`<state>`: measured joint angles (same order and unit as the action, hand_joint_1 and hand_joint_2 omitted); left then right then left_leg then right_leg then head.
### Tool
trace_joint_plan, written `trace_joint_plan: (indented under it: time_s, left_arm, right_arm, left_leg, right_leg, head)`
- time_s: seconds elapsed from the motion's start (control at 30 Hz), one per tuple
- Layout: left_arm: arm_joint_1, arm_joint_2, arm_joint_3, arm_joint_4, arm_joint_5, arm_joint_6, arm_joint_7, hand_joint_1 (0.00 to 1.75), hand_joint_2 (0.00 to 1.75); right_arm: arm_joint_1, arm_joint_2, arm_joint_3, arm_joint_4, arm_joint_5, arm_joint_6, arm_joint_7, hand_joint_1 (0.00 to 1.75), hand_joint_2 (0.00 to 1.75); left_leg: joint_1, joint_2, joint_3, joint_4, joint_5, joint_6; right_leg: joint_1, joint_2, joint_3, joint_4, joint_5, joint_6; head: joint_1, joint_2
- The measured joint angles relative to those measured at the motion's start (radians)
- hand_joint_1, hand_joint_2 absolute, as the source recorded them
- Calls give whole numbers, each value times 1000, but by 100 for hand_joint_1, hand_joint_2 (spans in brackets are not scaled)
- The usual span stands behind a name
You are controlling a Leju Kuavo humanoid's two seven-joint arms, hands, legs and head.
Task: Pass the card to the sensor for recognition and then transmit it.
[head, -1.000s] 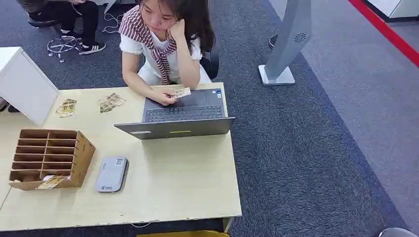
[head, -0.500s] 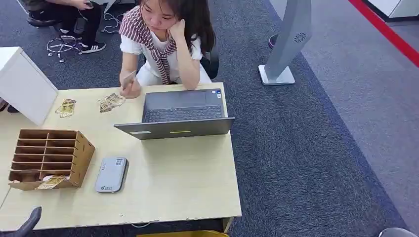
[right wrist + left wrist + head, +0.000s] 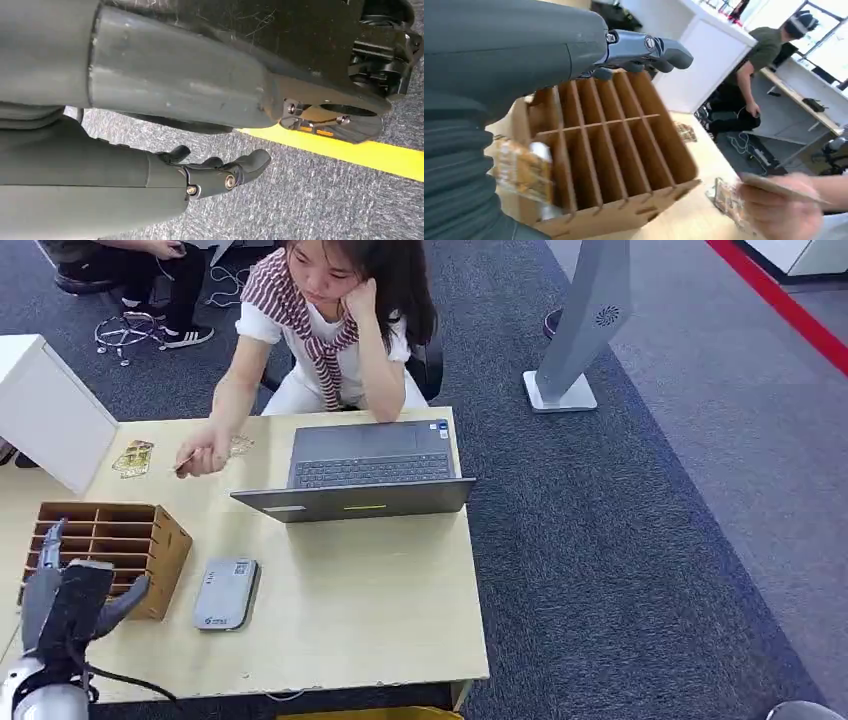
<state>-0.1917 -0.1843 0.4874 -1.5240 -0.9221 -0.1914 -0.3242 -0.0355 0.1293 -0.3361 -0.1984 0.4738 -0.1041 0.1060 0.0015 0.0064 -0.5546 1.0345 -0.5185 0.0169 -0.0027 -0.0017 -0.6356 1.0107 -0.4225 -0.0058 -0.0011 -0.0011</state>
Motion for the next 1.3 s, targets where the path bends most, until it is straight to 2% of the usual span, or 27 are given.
trace_joint_plan:
  time_s: [0.53, 0.67, 0.8, 0.93, 1.3]
  left_arm:
    - [-179, 14, -318, -2, -388, 178, 187, 0, 175]
    - [-249, 24, -410, -2, -504, 226, 247, 0, 175]
    - [-285, 25, -465, 4, -587, 254, 291, 0, 175]
    - [-307, 27, -500, 12, -596, 278, 322, 0, 175]
    - [-322, 27, -519, 33, -597, 280, 324, 0, 175]
  right_arm:
    - [-8, 0, -8, 0, 73, 24, -3, 0, 0]
    - [-13, 0, -16, 0, 106, 32, -3, 0, 0]
    - [-15, 6, -18, 0, 127, 32, -3, 0, 0]
    - [-17, 12, -24, 0, 142, 31, 5, 0, 0]
    - [-17, 17, -43, 0, 143, 31, 10, 0, 0]
  left_leg:
    - [0, 0, 0, 0, 0, 0]
    - [0, -1, -1, 1, 1, 1]
    - [0, 1, -1, 1, 1, 1]
    - [0, 0, -1, 1, 1, 1]
    - [0, 0, -1, 1, 1, 1]
  right_leg:
    - [0, 0, 0, 0, 1, 0]
    - [0, 0, -1, 0, 1, 0]
    - [0, 0, -1, 0, 1, 0]
    - [0, 0, -1, 0, 1, 0]
    - [0, 0, -1, 0, 1, 0]
  head:
    - [0, 0]
    - [0, 0]
    - [0, 0]
    - [0, 0]
    - [0, 0]
